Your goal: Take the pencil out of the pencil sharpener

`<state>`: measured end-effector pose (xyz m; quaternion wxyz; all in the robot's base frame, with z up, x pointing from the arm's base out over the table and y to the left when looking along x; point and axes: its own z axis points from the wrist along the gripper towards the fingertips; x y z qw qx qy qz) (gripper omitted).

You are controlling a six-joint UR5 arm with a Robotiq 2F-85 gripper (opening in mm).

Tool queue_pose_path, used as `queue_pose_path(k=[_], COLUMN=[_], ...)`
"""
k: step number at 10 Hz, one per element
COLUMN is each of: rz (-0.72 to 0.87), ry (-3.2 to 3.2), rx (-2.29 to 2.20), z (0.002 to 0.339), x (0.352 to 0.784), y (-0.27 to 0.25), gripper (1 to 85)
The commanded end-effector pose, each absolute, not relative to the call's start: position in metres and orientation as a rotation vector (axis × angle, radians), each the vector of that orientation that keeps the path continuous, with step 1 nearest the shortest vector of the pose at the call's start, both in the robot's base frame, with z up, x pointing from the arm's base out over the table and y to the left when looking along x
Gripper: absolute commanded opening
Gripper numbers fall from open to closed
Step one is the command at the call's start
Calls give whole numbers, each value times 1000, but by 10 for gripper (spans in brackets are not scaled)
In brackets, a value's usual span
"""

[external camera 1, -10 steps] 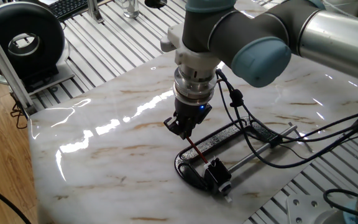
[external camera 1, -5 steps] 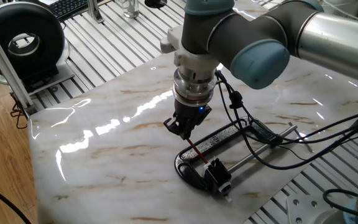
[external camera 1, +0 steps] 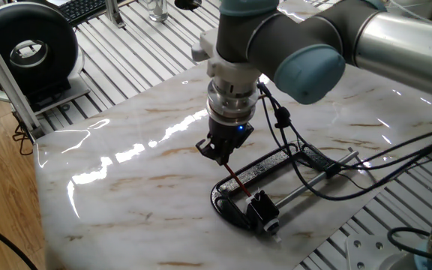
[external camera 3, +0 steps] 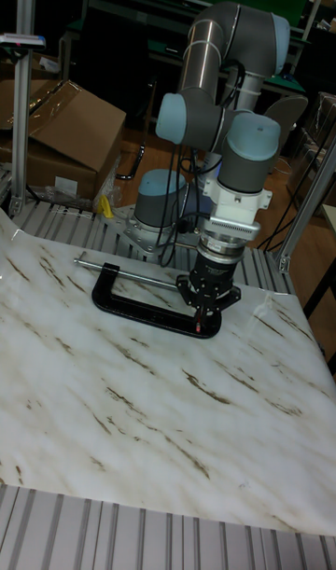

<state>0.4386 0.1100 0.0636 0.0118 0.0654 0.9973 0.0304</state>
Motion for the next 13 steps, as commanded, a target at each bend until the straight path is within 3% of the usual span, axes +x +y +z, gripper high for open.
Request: queue_pose_path(k=[1, 9, 13], rz=[101, -11, -13], ry=[3121, 3125, 3145], rx=[186, -25, -134], z=[73, 111, 92], x=[454, 526, 559], y=[111, 82, 57], gripper=[10, 10, 10])
